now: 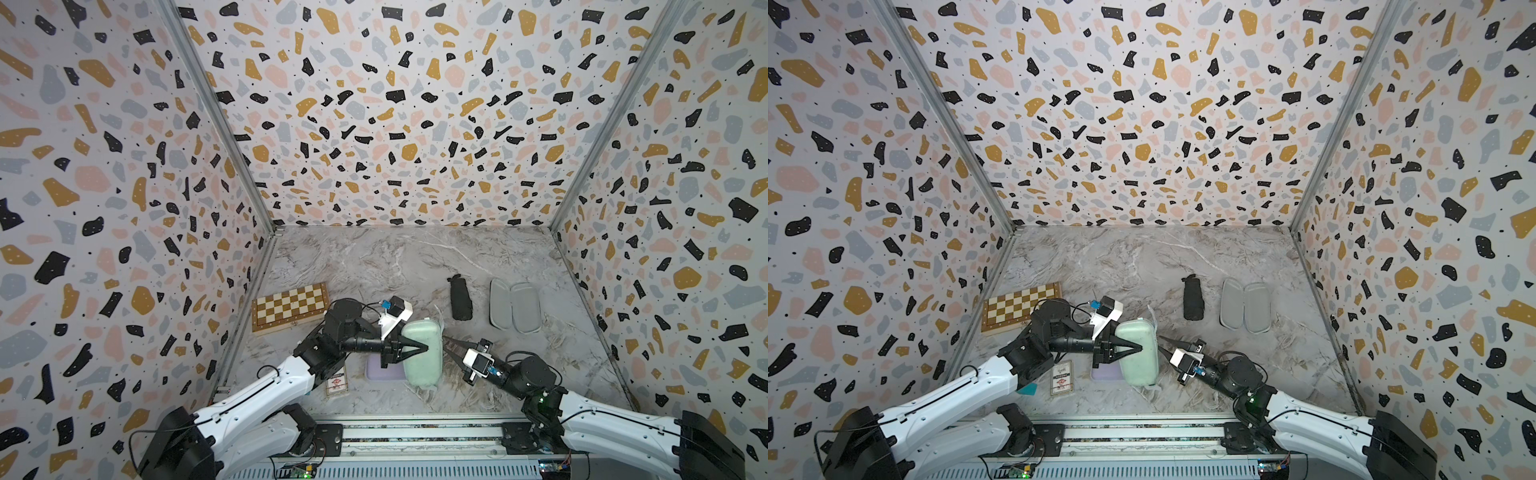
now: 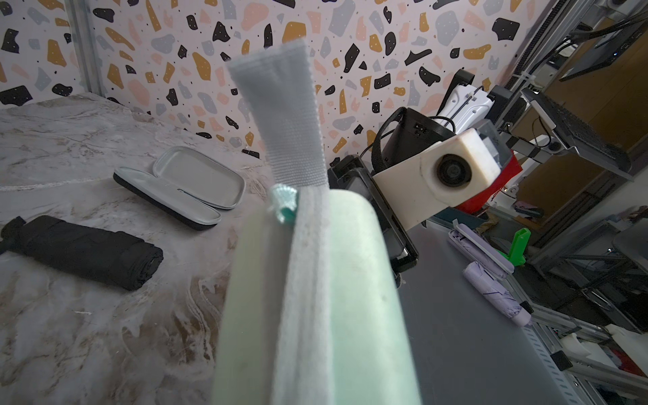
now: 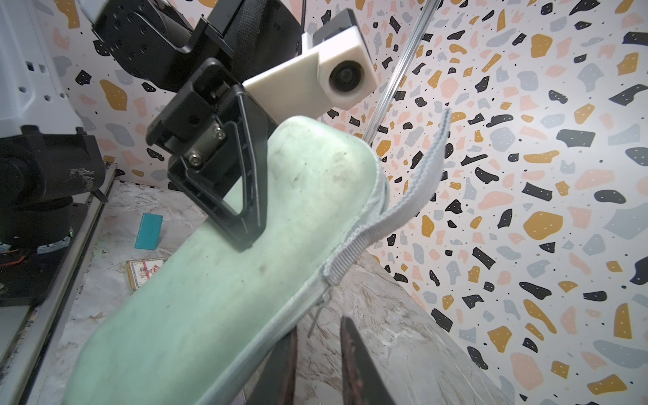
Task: Put umbrellas into zippered umbrella sleeves
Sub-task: Zip the zipper on the umbrella sleeve.
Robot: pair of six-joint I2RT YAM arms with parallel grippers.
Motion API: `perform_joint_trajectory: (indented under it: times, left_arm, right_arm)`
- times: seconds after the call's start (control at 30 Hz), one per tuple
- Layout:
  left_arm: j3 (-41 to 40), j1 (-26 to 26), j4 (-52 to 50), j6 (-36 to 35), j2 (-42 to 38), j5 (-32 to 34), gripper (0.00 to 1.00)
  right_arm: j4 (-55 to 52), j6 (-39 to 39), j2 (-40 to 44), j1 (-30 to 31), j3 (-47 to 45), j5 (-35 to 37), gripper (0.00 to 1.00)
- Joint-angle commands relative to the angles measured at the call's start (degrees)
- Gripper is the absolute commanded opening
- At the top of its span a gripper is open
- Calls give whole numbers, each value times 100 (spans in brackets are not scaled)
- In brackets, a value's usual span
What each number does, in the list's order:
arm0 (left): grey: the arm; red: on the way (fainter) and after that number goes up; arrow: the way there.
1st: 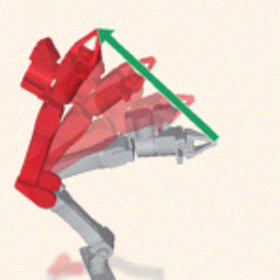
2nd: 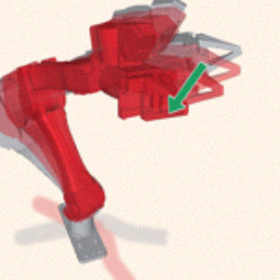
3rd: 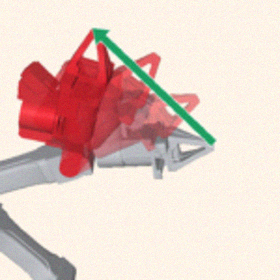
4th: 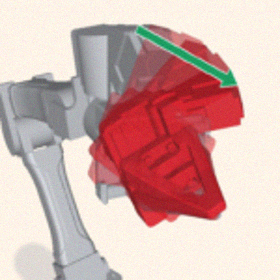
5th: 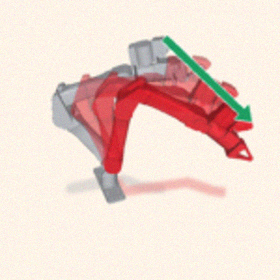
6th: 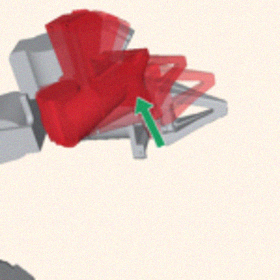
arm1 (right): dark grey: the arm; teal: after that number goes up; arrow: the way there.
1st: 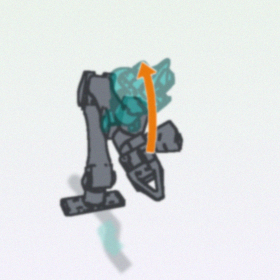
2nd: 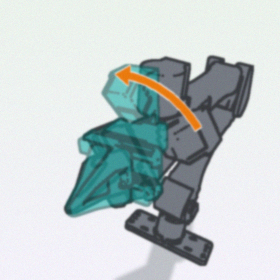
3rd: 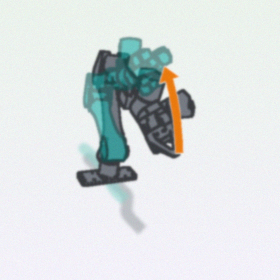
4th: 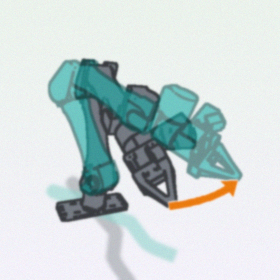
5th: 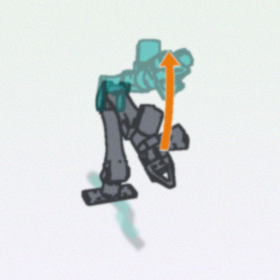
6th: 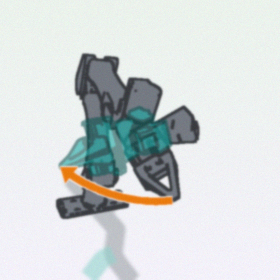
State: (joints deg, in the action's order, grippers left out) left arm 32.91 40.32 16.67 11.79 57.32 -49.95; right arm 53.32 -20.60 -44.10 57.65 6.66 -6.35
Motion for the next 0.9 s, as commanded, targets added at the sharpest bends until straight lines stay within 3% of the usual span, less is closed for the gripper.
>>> perform_joint_trajectory:
  times: [0.0,0.43,0.67,0.87]
  left_arm:
    - [268,26,478,29,-29,-50,0]
    - [252,25,433,12,-74,0,0]
    - [301,25,372,77,-154,173,0]
    - [344,29,368,369,-295,775,0]
  right_arm:
    - [331,89,-9,61,279,-113,22]
    - [200,-17,-38,58,261,-13,0]
    - [-54,-44,-88,60,191,183,0]
    - [-280,114,-194,60,59,624,0]
